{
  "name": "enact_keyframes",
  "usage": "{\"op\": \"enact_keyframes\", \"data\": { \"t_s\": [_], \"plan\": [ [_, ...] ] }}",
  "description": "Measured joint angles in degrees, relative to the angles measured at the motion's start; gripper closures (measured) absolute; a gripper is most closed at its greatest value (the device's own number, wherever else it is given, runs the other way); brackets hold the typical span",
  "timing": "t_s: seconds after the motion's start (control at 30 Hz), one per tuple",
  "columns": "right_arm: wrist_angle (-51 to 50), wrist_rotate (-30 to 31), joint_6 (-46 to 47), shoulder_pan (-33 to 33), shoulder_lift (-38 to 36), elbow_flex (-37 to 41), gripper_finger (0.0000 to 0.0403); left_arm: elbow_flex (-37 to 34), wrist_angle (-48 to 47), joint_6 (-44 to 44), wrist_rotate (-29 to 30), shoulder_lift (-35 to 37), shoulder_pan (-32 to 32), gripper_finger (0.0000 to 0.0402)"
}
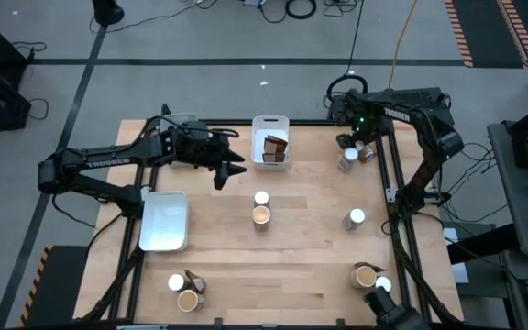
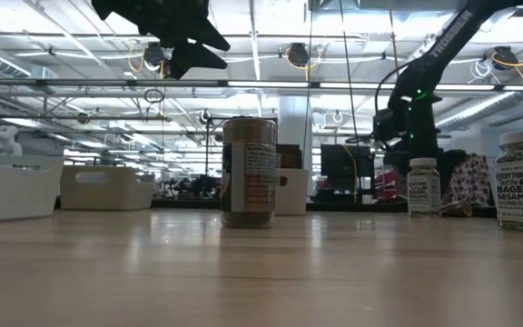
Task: Sort spices by type
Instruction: Put the brown seasoning pack into the top white bin
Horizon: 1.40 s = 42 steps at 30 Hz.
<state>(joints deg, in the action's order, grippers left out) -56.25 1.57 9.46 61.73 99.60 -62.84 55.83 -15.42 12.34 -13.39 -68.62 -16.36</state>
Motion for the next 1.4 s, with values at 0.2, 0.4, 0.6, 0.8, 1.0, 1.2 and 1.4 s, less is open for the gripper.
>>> {"op": "enact_keyframes", "data": {
  "t_s": [0.2,0.4,0.6,0.8,1.0,1.2,1.4],
  "plan": [
    [-1.9,1.7,-1.3,-2.3,4.1,-0.7,0.0163,0.0,0.0,0.7,0.1,0.0,0.0,0.0212],
    [-1.7,3.4,-0.7,-2.8,5.2,-0.8,0.0204,0.0,0.0,0.7,0.1,0.0,0.0,0.0212],
    [-1.6,3.5,-0.7,-2.7,5.3,-0.8,0.0282,0.0,0.0,0.7,0.1,0.0,0.0,0.0212],
    [-1.0,2.8,-1.1,-2.8,5.3,-0.8,0.0384,0.0,0.0,0.7,0.1,0.0,0.0,0.0212],
    [-0.3,2.4,-1.6,-2.9,5.3,-1.4,0.0399,0.0,0.0,0.7,0.1,0.0,0.0,0.0212],
    [-0.7,2.3,0.2,-3.0,4.0,-6.5,0.0390,0.0,0.0,0.7,0.2,0.0,0.0,0.0212],
    [-3.8,0.7,0.1,-3.1,3.9,-11.6,0.0375,0.0,0.0,0.4,0.2,0.0,0.0,0.0212]
  ]
}}
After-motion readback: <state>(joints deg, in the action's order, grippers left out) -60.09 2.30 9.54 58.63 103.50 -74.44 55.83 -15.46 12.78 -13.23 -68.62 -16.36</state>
